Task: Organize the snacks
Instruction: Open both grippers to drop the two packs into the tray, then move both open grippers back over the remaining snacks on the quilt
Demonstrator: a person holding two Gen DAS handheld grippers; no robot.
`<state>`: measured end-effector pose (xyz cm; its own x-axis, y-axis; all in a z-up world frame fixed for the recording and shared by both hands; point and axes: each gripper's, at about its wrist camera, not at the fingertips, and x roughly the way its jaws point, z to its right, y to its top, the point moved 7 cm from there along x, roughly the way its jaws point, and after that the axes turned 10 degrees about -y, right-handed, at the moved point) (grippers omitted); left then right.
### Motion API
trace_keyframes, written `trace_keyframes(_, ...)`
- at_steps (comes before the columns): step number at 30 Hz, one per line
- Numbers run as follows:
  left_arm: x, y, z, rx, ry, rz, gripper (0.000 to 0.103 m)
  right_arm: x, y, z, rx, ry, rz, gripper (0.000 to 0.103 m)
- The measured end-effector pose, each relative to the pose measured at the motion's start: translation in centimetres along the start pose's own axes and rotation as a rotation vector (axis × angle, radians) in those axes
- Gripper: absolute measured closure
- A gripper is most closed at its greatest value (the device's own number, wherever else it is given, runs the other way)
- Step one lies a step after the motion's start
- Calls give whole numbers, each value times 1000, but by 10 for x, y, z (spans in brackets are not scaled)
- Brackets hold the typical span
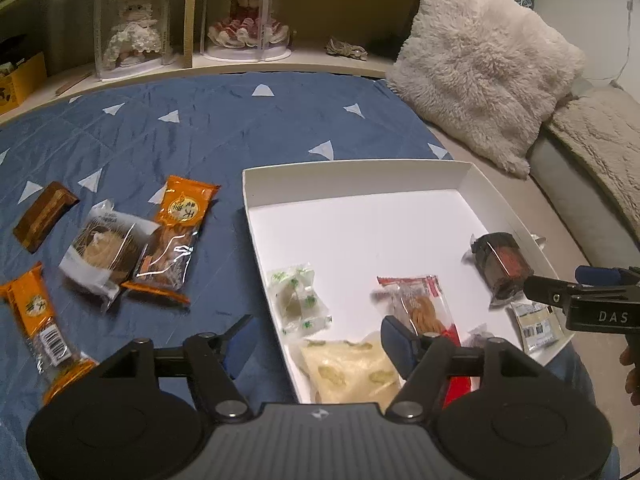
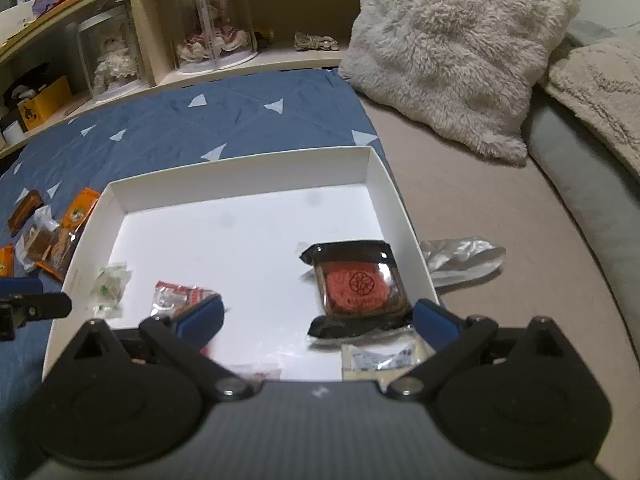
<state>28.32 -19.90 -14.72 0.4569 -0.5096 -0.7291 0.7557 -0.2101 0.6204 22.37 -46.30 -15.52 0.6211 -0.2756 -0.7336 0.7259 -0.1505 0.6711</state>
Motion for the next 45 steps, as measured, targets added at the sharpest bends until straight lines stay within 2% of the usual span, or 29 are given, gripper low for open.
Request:
trace_keyframes(1, -2, -2, 0, 0, 1, -2, 32, -3, -1, -1, -2, -1, 2, 1)
trace_keyframes(3, -7, -6, 0, 1, 4, -3, 20, -9, -3, -2, -3, -1, 6, 1)
trace_keyframes(7, -16, -13, 0, 1, 16, -2, 11, -24, -5, -5, -6, 11, 19, 1)
trace_keyframes(10, -23, -15, -4, -18, 19, 8, 0, -34, -6, -7, 0, 17, 31, 1)
trace_keyframes(15, -35, -17, -9, -43, 16, 27, 0, -51, -11, -14, -14, -1, 60, 1)
trace_keyframes(24, -54, -25, -24, -56, 58, 37, 0, -70, -16, -35, -45, 38, 75, 1)
trace_keyframes(32, -74, -37, -56, -86, 108, 39, 0, -81, -15, -68, -97, 97, 92, 1)
trace_keyframes(45, -108, -48, -110, -136, 171, 49, 0, -81, -11, -117, -108, 181, 96, 1)
